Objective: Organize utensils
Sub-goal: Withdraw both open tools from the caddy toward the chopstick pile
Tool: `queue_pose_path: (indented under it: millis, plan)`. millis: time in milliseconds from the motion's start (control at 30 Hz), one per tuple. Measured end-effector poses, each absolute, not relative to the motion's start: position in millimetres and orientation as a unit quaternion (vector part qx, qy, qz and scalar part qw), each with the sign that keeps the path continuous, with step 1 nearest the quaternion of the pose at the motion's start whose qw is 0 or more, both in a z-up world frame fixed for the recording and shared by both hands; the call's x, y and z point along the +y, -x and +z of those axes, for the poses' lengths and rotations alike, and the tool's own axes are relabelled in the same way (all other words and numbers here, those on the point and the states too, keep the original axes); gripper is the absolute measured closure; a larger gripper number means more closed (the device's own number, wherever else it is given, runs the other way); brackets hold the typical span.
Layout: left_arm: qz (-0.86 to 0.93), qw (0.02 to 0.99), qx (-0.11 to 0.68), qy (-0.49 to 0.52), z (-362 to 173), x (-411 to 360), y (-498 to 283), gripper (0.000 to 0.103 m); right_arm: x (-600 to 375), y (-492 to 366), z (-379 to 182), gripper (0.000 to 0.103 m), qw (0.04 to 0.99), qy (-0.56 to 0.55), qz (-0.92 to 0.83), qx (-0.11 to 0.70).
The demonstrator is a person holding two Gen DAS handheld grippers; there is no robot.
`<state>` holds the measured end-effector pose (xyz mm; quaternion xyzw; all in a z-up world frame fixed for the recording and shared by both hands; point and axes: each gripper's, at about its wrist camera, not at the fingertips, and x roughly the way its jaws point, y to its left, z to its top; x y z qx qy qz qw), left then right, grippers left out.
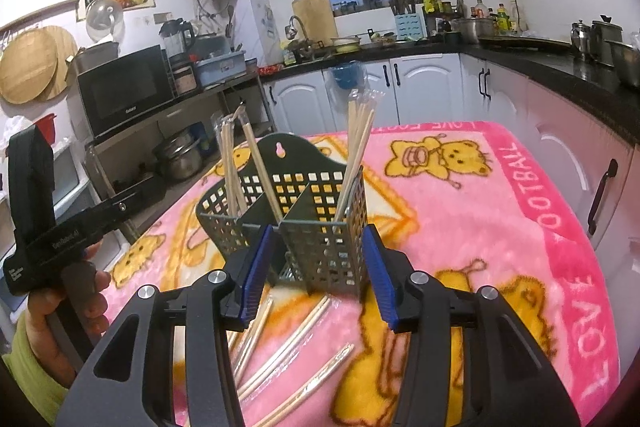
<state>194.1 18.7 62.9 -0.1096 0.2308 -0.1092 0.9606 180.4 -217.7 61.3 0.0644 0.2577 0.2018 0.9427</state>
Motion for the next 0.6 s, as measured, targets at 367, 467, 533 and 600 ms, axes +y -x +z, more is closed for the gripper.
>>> queue_pose_path:
  millis: [367, 467, 533, 600]
  plan:
    - [-0.101, 0.951, 0.274, 0.098, 35, 22, -188, 0.011, -208, -175, 34, 0.059, 0.931, -0.053, 0.204, 0.297]
    - [-0.1, 0.951, 0.279, 0.093, 31, 22, -185, 0.011, -204, -173, 29, 0.059, 0.928, -0.05, 0.206, 0.306]
    - [-0.101, 0.95, 0.282, 0.092, 28, 23, -184, 0.011, -201, -172, 26, 0.059, 0.926, -0.048, 0.208, 0.31]
    - [-0.101, 0.948, 0.286, 0.093, 25, 24, -183, 0.011, -199, -172, 24, 0.059, 0.925, -0.047, 0.209, 0.314]
